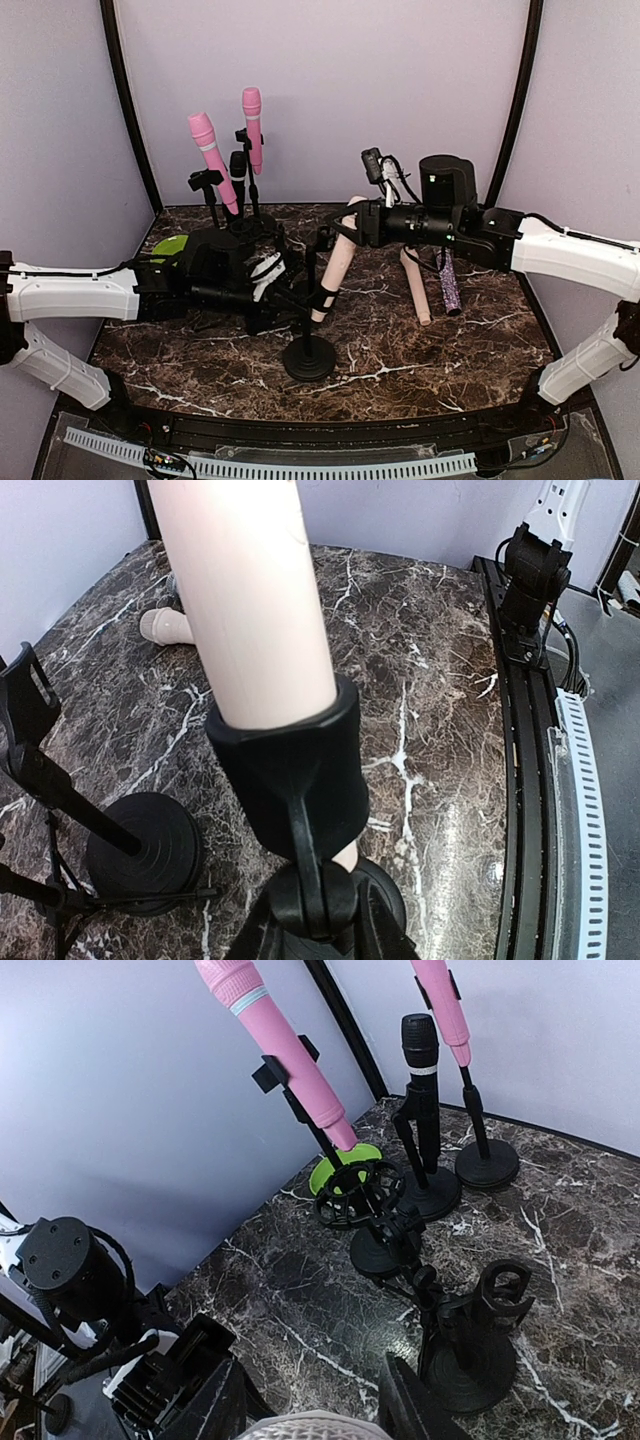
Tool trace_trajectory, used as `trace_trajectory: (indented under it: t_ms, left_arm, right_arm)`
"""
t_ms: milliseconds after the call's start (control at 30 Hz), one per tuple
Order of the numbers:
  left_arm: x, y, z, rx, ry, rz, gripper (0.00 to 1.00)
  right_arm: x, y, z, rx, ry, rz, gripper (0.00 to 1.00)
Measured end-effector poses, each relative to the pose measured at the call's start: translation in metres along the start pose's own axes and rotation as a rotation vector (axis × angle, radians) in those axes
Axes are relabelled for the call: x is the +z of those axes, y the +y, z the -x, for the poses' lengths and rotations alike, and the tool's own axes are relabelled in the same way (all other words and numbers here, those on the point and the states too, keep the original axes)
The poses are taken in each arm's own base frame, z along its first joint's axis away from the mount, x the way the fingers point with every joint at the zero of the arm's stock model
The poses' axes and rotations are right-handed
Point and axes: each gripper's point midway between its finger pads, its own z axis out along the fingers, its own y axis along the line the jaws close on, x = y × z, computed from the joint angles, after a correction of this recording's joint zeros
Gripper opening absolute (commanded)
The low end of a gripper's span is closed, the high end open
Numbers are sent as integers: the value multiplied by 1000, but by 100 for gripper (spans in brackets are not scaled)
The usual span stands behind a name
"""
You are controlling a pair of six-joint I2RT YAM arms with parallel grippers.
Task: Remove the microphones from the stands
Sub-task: Remove the microphone from the microphone stand.
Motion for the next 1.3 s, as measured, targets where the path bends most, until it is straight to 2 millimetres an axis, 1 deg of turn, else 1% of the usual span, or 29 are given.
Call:
trace_trajectory:
  t_ms: [67,267,533,667,833,933,1300]
  left_arm:
    - [1,-1,0,1,2,-3,0]
    - [3,-5,-1,9,5,-26,0]
    - [6,-9,0,21,12,-55,0]
    - [6,-11,0,25,13,-60,0]
    - [9,-10,2,26,15,-58,0]
    - [9,-9,2,27,16,-51,0]
    - [14,-3,5,36,13,-9,0]
  right_arm:
    - [0,2,0,-12,3,12,17]
    - [-2,18,-4,-88,30,130,15]
    - [-10,32,-5,-176,47,283,15]
    - [-12,35,-5,-192,47,308,15]
    - [-12,29,-3,-180,44,290,15]
    - [-11,21,-1,-154,42,249,15]
    - [-10,-18,5,31,36,33,15]
